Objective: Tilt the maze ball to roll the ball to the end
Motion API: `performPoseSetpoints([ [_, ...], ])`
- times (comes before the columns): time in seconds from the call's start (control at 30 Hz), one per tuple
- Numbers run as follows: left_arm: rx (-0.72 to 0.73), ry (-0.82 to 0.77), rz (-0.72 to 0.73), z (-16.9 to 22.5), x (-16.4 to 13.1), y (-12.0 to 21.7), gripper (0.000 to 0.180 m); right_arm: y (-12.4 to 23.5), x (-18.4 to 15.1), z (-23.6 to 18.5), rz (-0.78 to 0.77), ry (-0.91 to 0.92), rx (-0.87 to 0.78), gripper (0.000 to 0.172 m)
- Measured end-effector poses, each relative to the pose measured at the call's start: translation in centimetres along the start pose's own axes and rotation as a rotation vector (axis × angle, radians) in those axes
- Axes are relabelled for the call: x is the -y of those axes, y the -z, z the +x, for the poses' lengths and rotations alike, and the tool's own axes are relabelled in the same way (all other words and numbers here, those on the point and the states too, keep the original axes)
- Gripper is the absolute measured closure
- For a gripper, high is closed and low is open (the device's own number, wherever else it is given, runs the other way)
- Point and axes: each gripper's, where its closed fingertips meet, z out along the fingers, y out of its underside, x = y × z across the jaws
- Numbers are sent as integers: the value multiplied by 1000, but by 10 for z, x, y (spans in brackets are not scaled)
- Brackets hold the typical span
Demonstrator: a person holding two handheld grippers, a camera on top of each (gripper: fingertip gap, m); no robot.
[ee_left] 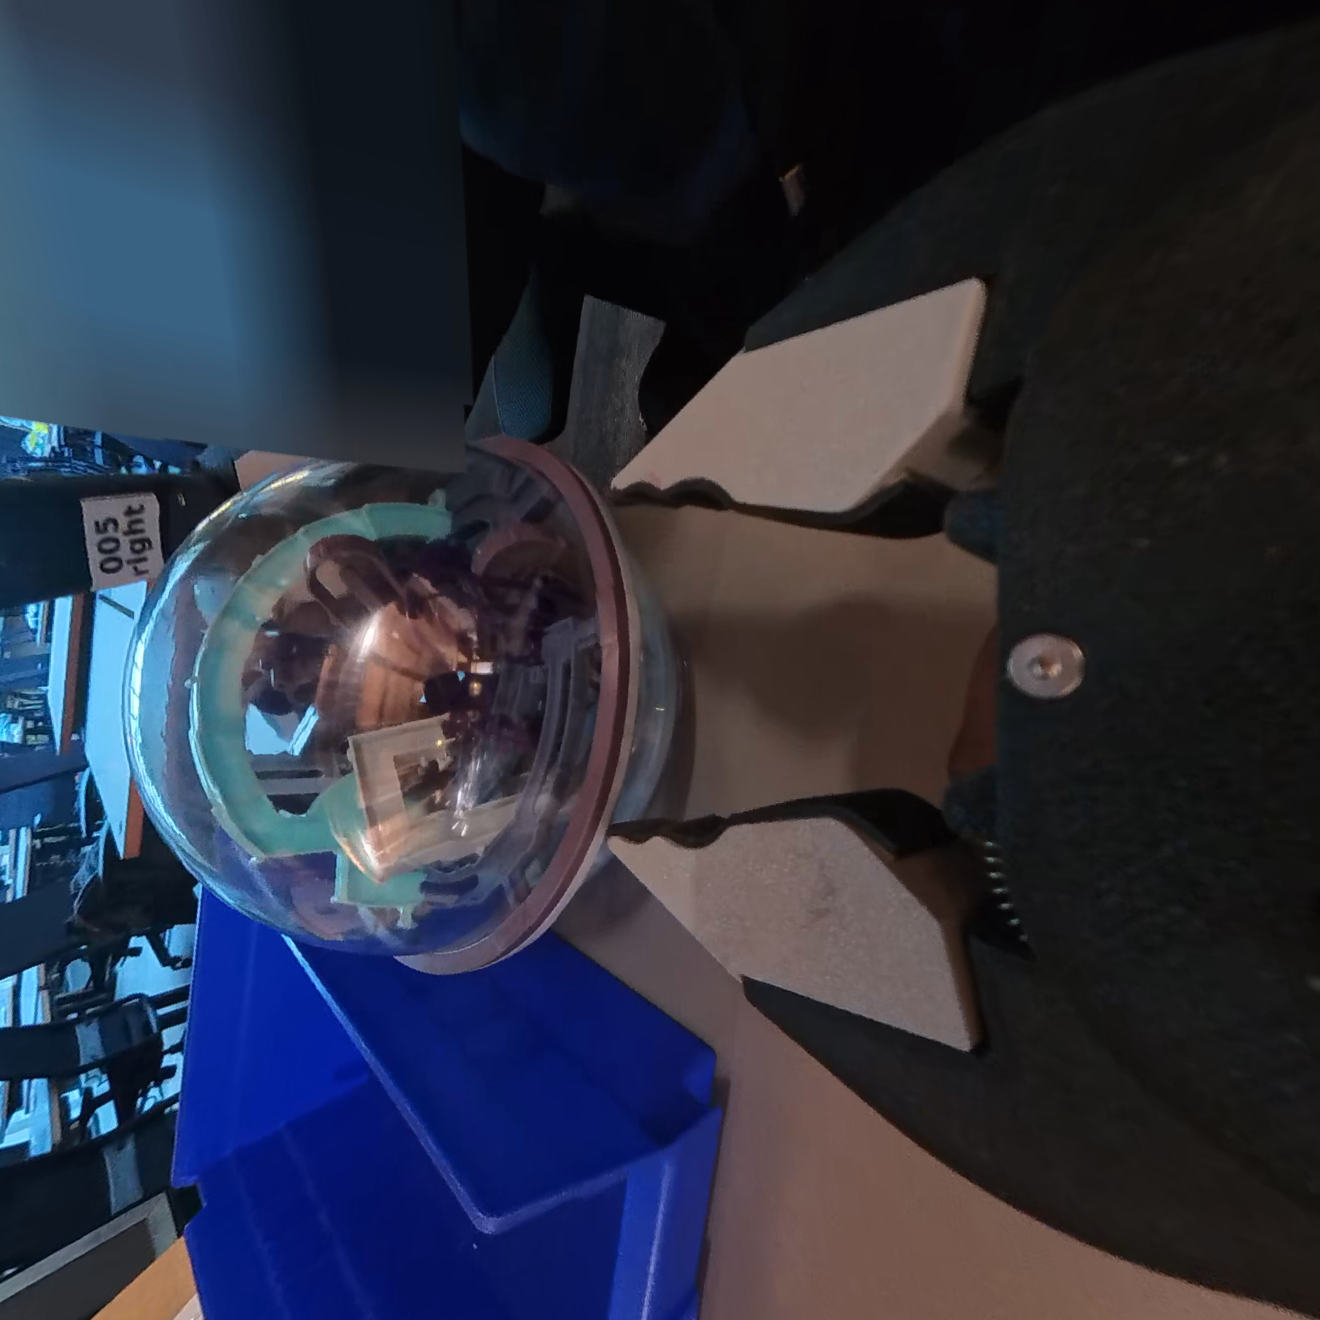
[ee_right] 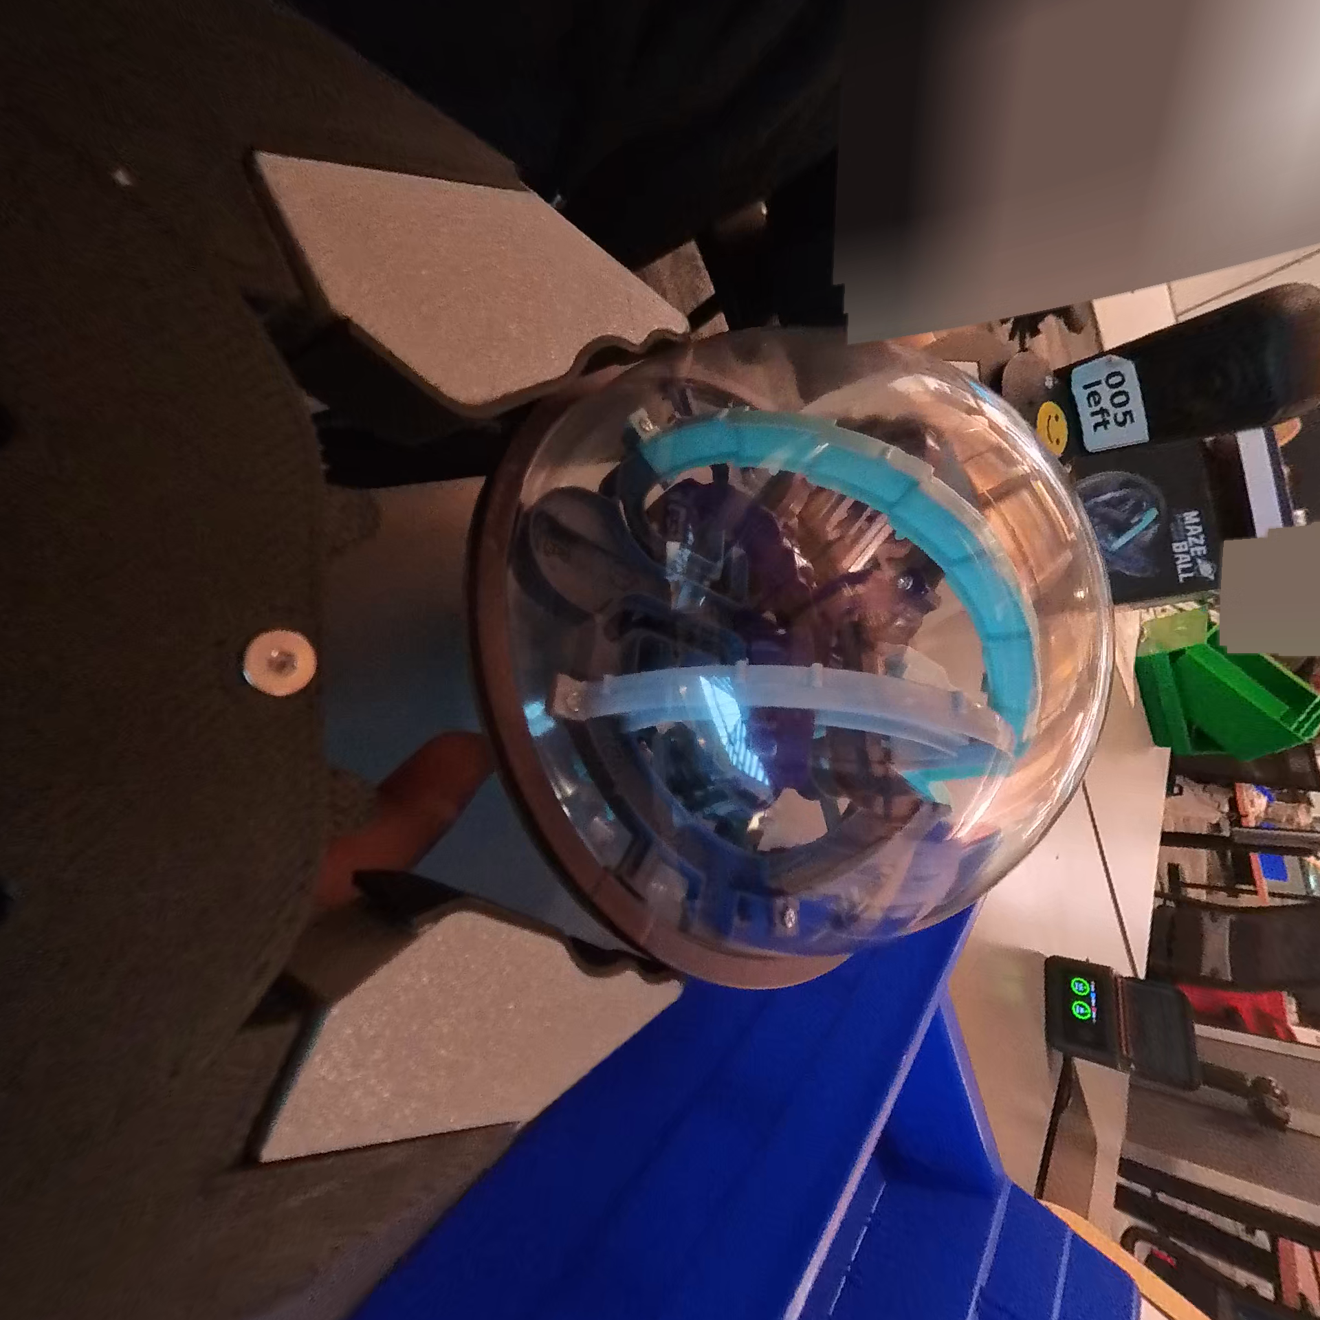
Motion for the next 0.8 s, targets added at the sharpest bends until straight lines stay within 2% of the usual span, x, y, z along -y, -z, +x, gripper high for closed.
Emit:
performPoseSetpoints([
  [0.3, -38, 50, 35, 0, 4, 4, 100, 0, 0, 1, 2, 28, 31, 16],
  [0.8, -82, 114, -19, -2, -3, -2, 101, 2, 1, 2, 8, 56, 35, 16],
])
